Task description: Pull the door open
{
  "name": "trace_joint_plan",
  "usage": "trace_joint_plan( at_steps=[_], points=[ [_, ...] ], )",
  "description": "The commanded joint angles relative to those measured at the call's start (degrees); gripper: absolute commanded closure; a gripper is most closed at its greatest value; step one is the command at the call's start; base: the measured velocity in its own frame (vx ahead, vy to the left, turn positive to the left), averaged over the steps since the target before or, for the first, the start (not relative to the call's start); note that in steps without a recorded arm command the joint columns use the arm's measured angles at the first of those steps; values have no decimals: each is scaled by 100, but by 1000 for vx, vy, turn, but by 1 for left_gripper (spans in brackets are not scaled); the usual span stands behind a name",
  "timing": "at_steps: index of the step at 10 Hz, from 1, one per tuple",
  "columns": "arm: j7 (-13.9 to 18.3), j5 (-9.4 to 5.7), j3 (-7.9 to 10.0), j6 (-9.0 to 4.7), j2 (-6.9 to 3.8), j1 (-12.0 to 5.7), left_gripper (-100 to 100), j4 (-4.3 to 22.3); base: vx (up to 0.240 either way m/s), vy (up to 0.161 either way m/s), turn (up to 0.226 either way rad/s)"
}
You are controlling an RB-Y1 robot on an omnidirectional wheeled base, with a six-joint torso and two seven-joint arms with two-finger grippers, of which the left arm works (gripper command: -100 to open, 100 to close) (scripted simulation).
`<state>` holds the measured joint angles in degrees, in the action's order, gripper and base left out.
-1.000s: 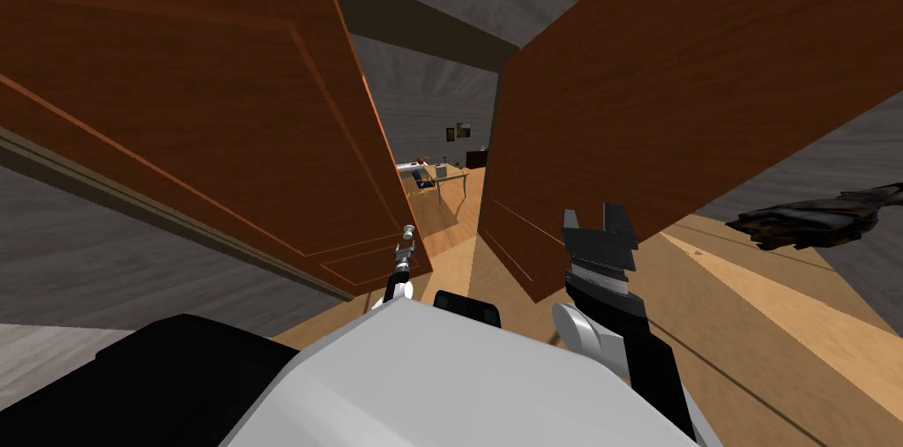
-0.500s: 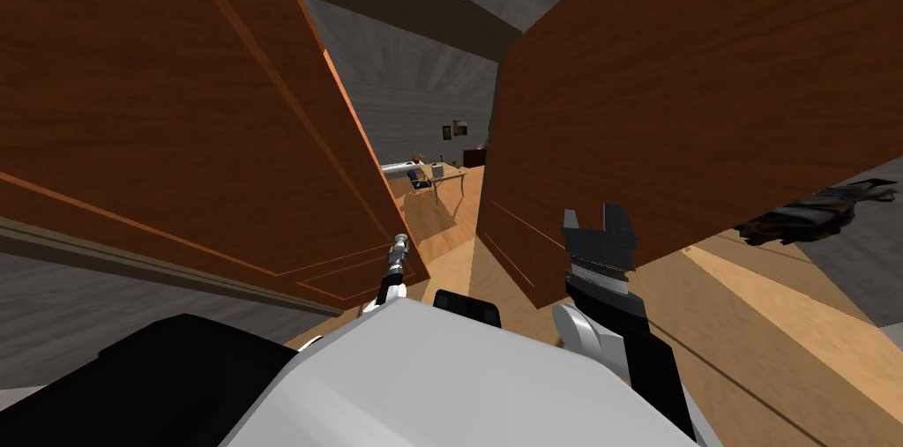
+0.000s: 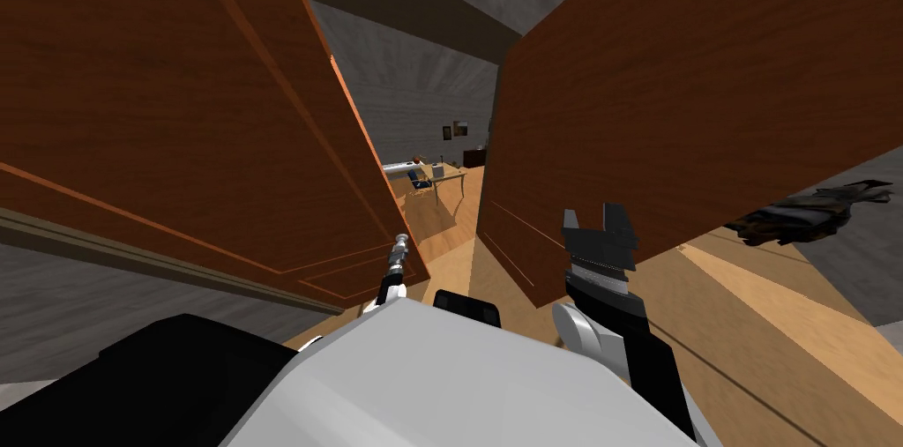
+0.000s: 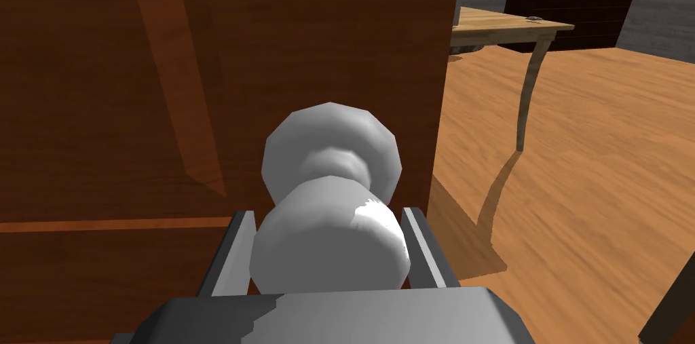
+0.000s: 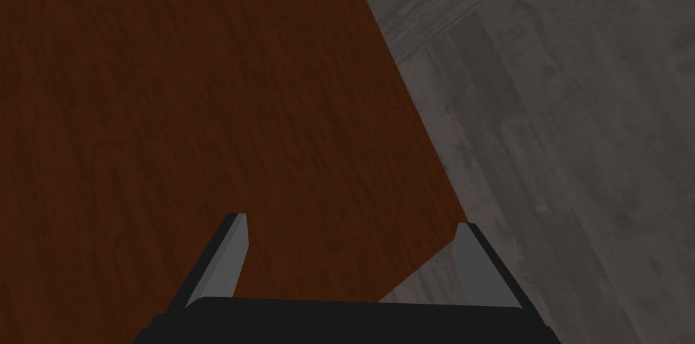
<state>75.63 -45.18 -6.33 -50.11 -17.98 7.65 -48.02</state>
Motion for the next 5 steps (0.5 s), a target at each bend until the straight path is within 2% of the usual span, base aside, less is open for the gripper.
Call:
trace_joint_plan(
  at_steps=[1,2,5],
  points=[
    [5,-2,1,-11,4,-4,100,-8,0,0,0],
    [127,51,-121,-7,-76,39,100,-47,-153,23,-93],
    [295,119,-282,-16,-179,91,100,-110,-200,11,-96]
  ],
)
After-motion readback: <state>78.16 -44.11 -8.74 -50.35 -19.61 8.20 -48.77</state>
